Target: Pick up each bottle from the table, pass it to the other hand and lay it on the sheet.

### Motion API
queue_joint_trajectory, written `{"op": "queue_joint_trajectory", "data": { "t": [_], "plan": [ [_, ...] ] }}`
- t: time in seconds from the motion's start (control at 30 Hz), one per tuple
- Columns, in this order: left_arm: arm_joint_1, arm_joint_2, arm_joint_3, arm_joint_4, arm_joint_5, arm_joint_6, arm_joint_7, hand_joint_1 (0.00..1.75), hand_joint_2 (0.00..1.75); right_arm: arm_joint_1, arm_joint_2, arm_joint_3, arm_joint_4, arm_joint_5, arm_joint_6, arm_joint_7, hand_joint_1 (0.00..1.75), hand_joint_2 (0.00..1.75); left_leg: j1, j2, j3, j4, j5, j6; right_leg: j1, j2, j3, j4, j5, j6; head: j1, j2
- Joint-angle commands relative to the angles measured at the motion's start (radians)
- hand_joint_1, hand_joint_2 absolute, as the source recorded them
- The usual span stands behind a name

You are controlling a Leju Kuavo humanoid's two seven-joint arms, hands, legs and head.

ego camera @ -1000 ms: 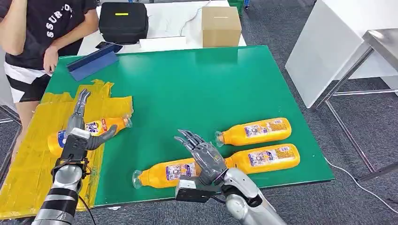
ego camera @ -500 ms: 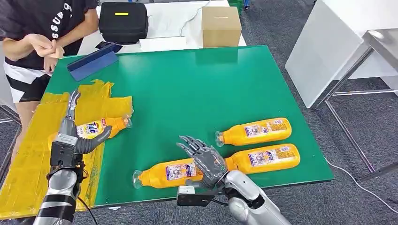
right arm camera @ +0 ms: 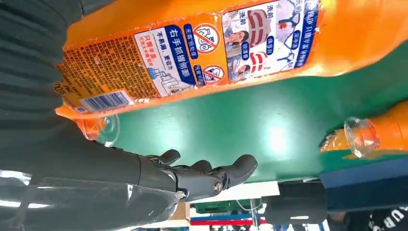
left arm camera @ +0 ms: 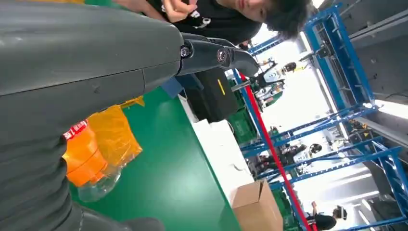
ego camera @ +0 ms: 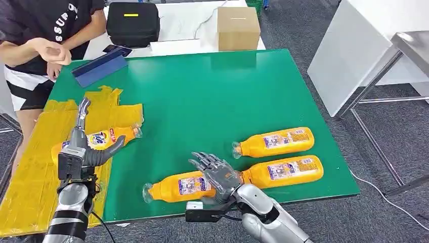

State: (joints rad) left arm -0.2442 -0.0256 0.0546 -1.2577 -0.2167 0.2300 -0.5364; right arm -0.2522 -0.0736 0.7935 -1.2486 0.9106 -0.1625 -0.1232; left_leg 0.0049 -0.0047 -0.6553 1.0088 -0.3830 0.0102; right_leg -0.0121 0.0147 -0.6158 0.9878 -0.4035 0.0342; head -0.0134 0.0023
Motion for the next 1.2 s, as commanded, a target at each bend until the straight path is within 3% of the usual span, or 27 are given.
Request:
{"op": "queue_joint_trajectory", "data": {
  "t": [0.03, 0.4, 0.43, 0.47, 0.5, 0.63, 0.7, 0.77, 0.8, 1.07, 1.17, 1.2],
  "plan": [
    [-0.013, -0.013, -0.004, 0.032, 0.003, 0.000, 0.002, 0.00, 1.75, -0.049, 0.005, 0.044, 0.094, 0.001, 0.005, 0.004, 0.00, 1.75, 0.000, 0.001, 0.004, 0.000, -0.001, 0.000, 0.000, -0.001, 0.004, -0.001, -0.001, -0.001, 0.000, 0.000],
    [-0.013, -0.016, -0.014, 0.030, 0.013, -0.006, 0.003, 0.00, 1.75, -0.083, 0.020, 0.083, 0.162, 0.016, 0.033, 0.021, 0.00, 1.75, 0.000, 0.001, 0.003, -0.001, -0.001, 0.000, 0.000, 0.000, 0.003, -0.001, -0.001, -0.001, 0.000, 0.000],
    [-0.011, -0.017, -0.014, 0.028, 0.016, -0.006, 0.004, 0.00, 1.75, -0.090, 0.023, 0.090, 0.180, 0.019, 0.037, 0.029, 0.00, 0.00, 0.000, 0.001, 0.003, -0.001, -0.001, 0.000, 0.000, 0.000, 0.003, -0.001, 0.000, -0.001, 0.000, 0.000],
    [-0.009, -0.018, -0.015, 0.025, 0.019, -0.007, 0.004, 0.00, 1.75, -0.093, 0.025, 0.093, 0.192, 0.019, 0.040, 0.032, 0.00, 0.00, 0.000, 0.001, 0.003, -0.001, -0.001, 0.000, 0.000, 0.000, 0.002, -0.001, 0.000, -0.001, 0.000, 0.000],
    [-0.006, -0.019, -0.015, 0.022, 0.025, -0.010, 0.006, 0.00, 1.75, -0.099, 0.026, 0.099, 0.207, 0.019, 0.045, 0.035, 0.00, 1.75, 0.000, 0.001, 0.005, -0.001, -0.001, -0.001, 0.001, 0.000, 0.005, -0.001, -0.001, -0.001, 0.000, 0.000],
    [0.025, -0.029, -0.014, -0.029, 0.069, -0.038, 0.002, 0.00, 1.75, -0.103, 0.034, 0.102, 0.239, 0.026, 0.050, 0.075, 0.00, 1.75, 0.000, 0.001, 0.003, -0.001, -0.001, 0.000, 0.000, 0.000, 0.003, -0.001, -0.001, -0.001, 0.000, 0.000],
    [0.052, -0.035, -0.018, -0.084, 0.105, -0.070, -0.009, 0.00, 1.75, -0.116, 0.040, 0.109, 0.278, 0.070, 0.064, 0.153, 0.02, 1.75, 0.000, 0.002, 0.005, 0.000, -0.002, 0.000, 0.000, 0.001, 0.004, -0.001, -0.001, -0.001, 0.000, 0.000],
    [0.081, -0.042, -0.029, -0.148, 0.105, -0.073, -0.002, 0.00, 1.75, -0.123, 0.049, 0.109, 0.312, 0.074, 0.071, 0.160, 0.38, 1.75, 0.000, 0.002, 0.006, -0.001, -0.002, 0.000, 0.000, 0.000, 0.005, -0.001, -0.001, -0.001, 0.000, 0.000],
    [0.087, -0.043, -0.033, -0.162, 0.106, -0.074, 0.000, 0.00, 1.75, -0.125, 0.051, 0.111, 0.321, 0.076, 0.071, 0.159, 0.70, 1.75, 0.000, 0.001, 0.005, -0.001, -0.002, 0.000, 0.001, 0.000, 0.005, -0.001, -0.001, -0.001, 0.000, 0.000],
    [0.087, -0.046, -0.037, -0.169, 0.103, -0.072, 0.000, 0.00, 1.75, -0.126, 0.051, 0.110, 0.325, 0.076, 0.072, 0.160, 0.70, 1.75, 0.000, 0.000, 0.004, -0.001, 0.000, 0.000, 0.000, -0.001, 0.004, -0.001, 0.000, -0.001, 0.000, 0.000],
    [0.093, -0.048, -0.045, -0.183, 0.110, -0.074, 0.002, 0.00, 1.75, -0.130, 0.055, 0.109, 0.344, 0.073, 0.080, 0.159, 0.99, 1.75, 0.000, -0.001, 0.006, -0.001, 0.000, 0.000, 0.000, -0.002, 0.005, -0.001, 0.000, -0.001, 0.000, 0.000],
    [0.096, -0.048, -0.048, -0.189, 0.114, -0.075, 0.003, 0.00, 1.75, -0.131, 0.056, 0.109, 0.351, 0.078, 0.081, 0.160, 1.01, 1.75, 0.000, -0.001, 0.007, -0.001, 0.000, -0.001, 0.000, -0.003, 0.007, -0.002, -0.001, -0.002, 0.000, 0.000]
  ]
}}
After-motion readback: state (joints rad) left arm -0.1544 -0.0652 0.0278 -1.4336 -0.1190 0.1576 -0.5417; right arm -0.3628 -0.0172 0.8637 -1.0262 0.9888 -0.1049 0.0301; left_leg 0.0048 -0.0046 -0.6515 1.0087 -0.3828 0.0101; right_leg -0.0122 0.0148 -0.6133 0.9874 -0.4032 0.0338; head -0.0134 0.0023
